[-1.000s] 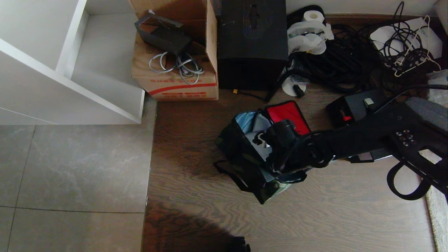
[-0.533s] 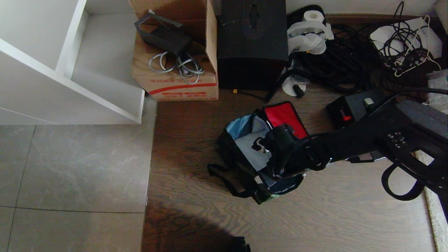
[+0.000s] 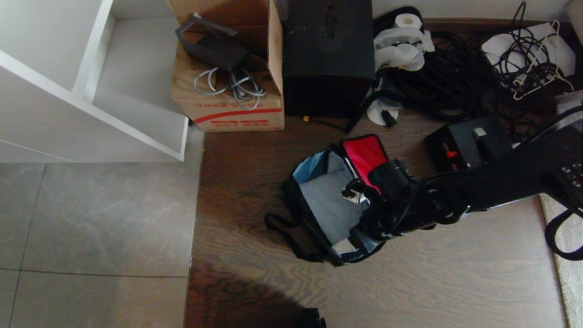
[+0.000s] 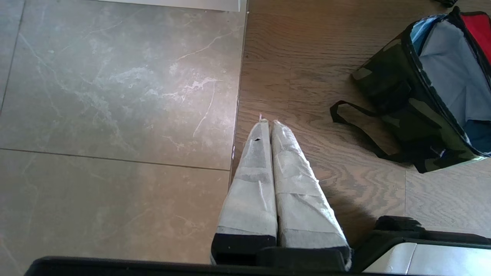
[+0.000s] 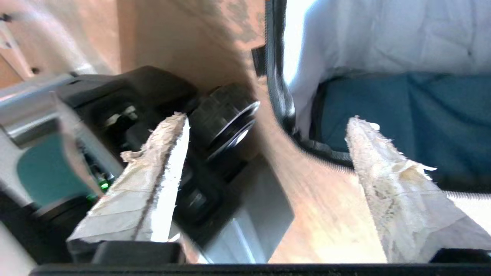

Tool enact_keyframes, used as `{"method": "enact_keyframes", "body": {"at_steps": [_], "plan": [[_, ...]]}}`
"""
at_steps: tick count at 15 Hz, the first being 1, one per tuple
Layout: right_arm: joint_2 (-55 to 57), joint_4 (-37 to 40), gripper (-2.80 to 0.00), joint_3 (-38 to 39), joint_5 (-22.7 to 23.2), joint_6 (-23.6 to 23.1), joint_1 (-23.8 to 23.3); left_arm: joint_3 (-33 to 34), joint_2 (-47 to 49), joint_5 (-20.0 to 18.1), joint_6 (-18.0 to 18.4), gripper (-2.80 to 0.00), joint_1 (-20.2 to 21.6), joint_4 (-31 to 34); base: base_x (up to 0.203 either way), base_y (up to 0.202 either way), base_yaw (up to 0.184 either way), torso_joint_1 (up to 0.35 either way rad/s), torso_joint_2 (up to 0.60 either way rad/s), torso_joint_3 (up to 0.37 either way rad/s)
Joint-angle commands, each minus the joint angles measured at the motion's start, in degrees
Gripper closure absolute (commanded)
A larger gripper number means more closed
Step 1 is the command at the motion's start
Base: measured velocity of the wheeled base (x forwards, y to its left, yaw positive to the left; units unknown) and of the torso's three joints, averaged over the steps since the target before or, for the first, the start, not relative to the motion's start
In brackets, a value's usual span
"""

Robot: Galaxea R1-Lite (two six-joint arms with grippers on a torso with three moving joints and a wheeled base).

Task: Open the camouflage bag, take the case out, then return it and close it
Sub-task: Grip the handle again

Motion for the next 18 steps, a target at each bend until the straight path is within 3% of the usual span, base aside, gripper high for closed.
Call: {"method": "enact_keyframes", "body": {"at_steps": [1, 3, 6, 10, 11, 13, 15, 16, 18], "plan": [[-4.3, 0.0, -2.8, 2.1, 0.0, -0.3, -1.9, 0.5, 0.0, 0.0, -0.1, 0.0, 0.0, 0.0, 0.0, 0.0, 0.0, 0.0, 0.0, 0.0], [-5.7, -0.1, -2.8, 2.8, -2.7, -1.2, -5.7, 0.5, 0.0, 0.0, -0.1, 0.0, 0.0, 0.0, 0.0, 0.0, 0.0, 0.0, 0.0, 0.0], [-5.5, 0.0, -2.8, 4.4, -12.5, -9.2, -10.6, 0.5, 0.0, 0.0, -0.1, 0.0, 0.0, 0.0, 0.0, 0.0, 0.0, 0.0, 0.0, 0.0], [-5.6, -0.3, -2.8, 5.3, -14.2, -11.2, -11.7, 0.5, 0.0, 0.0, -0.1, 0.0, 0.0, 0.0, 0.0, 0.0, 0.0, 0.0, 0.0, 0.0], [-5.6, -0.6, -2.8, 6.4, -16.1, -18.1, -15.1, 0.5, 0.0, 0.0, -0.1, 0.0, 0.0, 0.0, 0.0, 0.0, 0.0, 0.0, 0.0, 0.0], [-5.6, -2.1, -2.8, 8.0, -18.7, -38.8, -23.2, 0.5, 0.0, 0.0, -0.1, 0.0, 0.0, 0.0, 0.0, 0.0, 0.0, 0.0, 0.0, 0.0], [-5.1, -5.6, -2.8, 9.1, -20.3, -50.6, -28.5, 0.5, 0.0, 0.0, -0.1, 0.0, 0.0, 0.0, 0.0, 0.0, 0.0, 0.0, 0.0, 0.0], [-3.7, -8.2, -2.8, 9.6, -20.4, -54.5, -30.4, 0.5, 0.0, 0.0, 0.0, 0.0, 0.0, 0.0, 0.0, 0.0, 0.0, 0.0, 0.0, 0.0], [-2.5, -10.1, -2.8, 9.5, -20.4, -54.6, -31.0, 0.5, 0.0, 0.0, -0.1, 0.0, 0.0, 0.0, 0.0, 0.0, 0.0, 0.0, 0.0, 0.0]]}}
